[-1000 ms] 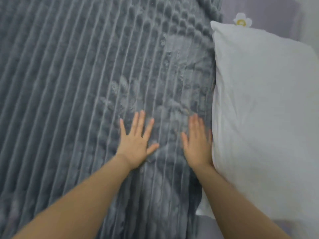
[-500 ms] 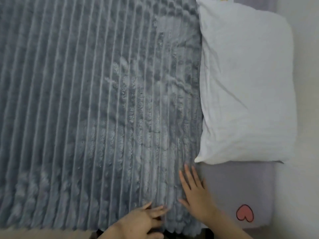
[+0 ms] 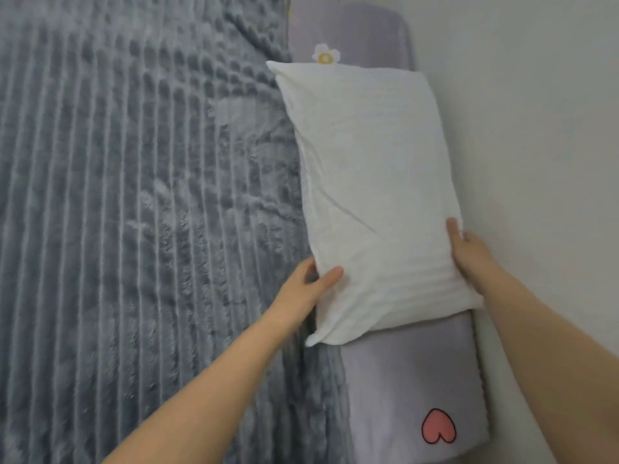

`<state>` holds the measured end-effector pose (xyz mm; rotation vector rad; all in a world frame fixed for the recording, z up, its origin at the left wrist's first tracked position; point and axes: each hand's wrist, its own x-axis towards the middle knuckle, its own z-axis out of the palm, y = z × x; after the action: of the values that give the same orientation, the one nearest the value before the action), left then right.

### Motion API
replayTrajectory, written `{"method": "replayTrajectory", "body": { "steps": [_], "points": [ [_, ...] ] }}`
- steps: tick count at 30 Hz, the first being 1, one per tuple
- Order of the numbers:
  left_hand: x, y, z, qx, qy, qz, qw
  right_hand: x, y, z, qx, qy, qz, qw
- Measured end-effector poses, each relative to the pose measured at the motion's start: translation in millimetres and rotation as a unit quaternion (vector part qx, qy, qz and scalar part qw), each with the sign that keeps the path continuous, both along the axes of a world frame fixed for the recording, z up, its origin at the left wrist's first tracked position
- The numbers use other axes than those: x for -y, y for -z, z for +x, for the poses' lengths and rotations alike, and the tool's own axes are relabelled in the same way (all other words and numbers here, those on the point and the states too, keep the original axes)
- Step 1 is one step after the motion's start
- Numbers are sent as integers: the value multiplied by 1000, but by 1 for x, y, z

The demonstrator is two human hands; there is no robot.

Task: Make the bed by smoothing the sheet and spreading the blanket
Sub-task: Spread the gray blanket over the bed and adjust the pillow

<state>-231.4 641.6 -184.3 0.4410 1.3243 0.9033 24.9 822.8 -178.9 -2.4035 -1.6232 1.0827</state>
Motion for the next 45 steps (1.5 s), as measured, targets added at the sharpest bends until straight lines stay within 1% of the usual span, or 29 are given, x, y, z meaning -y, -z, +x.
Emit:
{"method": "replayTrajectory", "body": {
  "steps": [1,3,5,7,9,11,13,14,16,18,19,20,21,23,25,26,27,28,30,32,33,34,36,37,38,40,42,43,45],
  "points": [
    [-19,-6,5,12,-23,6,1000,1,-1,-10,-38,-4,-1,999],
    [-49,-18,9,11,-108,11,994,9,-14,-36,-144,-34,45,988],
    [-67,-34,-1,-17,-210,14,977,22,-34,-61,-257,-36,117,959],
    [-67,-50,-22,-92,-270,34,958,35,-55,-78,-315,-35,191,929],
    [-48,-62,-42,-201,-291,61,933,49,-72,-93,-345,-50,206,914],
    [-28,-65,-53,-265,-295,80,914,56,-65,-100,-351,-58,199,913],
    [-24,-48,-50,-289,-294,68,908,59,-47,-102,-337,-15,206,918],
    [-26,-34,-47,-292,-275,40,915,60,-33,-100,-319,17,209,924],
    [-33,-5,-39,-269,-171,-57,946,57,-7,-90,-206,39,199,957],
    [-35,14,-34,-213,-49,-148,964,49,15,-78,-53,7,106,993],
    [-35,20,-35,-198,-25,-156,967,43,22,-71,-14,-12,66,998],
    [-36,22,-41,-198,-33,-144,969,35,26,-66,-8,-22,52,998],
    [-38,21,-47,-204,-63,-120,970,26,26,-63,-28,-25,57,998],
    [-47,12,-56,-184,-131,-54,973,14,22,-65,-138,-5,56,989],
    [-60,-1,-52,-141,-118,14,983,10,13,-78,-280,28,-15,960],
    [-69,-8,-47,-143,-100,38,984,10,7,-86,-328,22,-26,944],
    [-78,-15,-42,-157,-96,58,981,8,2,-93,-353,13,4,935],
    [-89,-22,-39,-170,-109,78,976,3,-7,-97,-368,16,65,927],
    [-107,-29,-35,-158,-149,100,971,-11,-27,-92,-381,52,175,907],
    [-118,-27,-28,-138,-149,105,973,-24,-38,-69,-362,64,225,903],
    [-119,-21,-21,-149,-128,92,976,-29,-36,-56,-333,49,221,915],
    [-118,-12,-12,-163,-96,66,980,-33,-29,-43,-282,21,193,940],
    [-111,12,7,-179,-26,-15,983,-37,-6,-23,-102,-34,90,990],
    [-106,24,14,-179,-2,-56,982,-38,3,-19,-26,-50,70,996],
    [-102,35,19,-181,8,-85,980,-40,8,-20,15,-61,89,994],
    [-98,47,27,-199,-1,-96,975,-45,11,-32,29,-115,193,974],
    [-95,52,33,-212,-38,-79,973,-48,18,-52,62,-221,247,941],
    [-91,53,35,-210,-60,-78,973,-47,27,-62,89,-271,232,930],
    [-78,55,38,-210,-69,-105,970,-42,52,-73,143,-321,149,924]
  ]
}}
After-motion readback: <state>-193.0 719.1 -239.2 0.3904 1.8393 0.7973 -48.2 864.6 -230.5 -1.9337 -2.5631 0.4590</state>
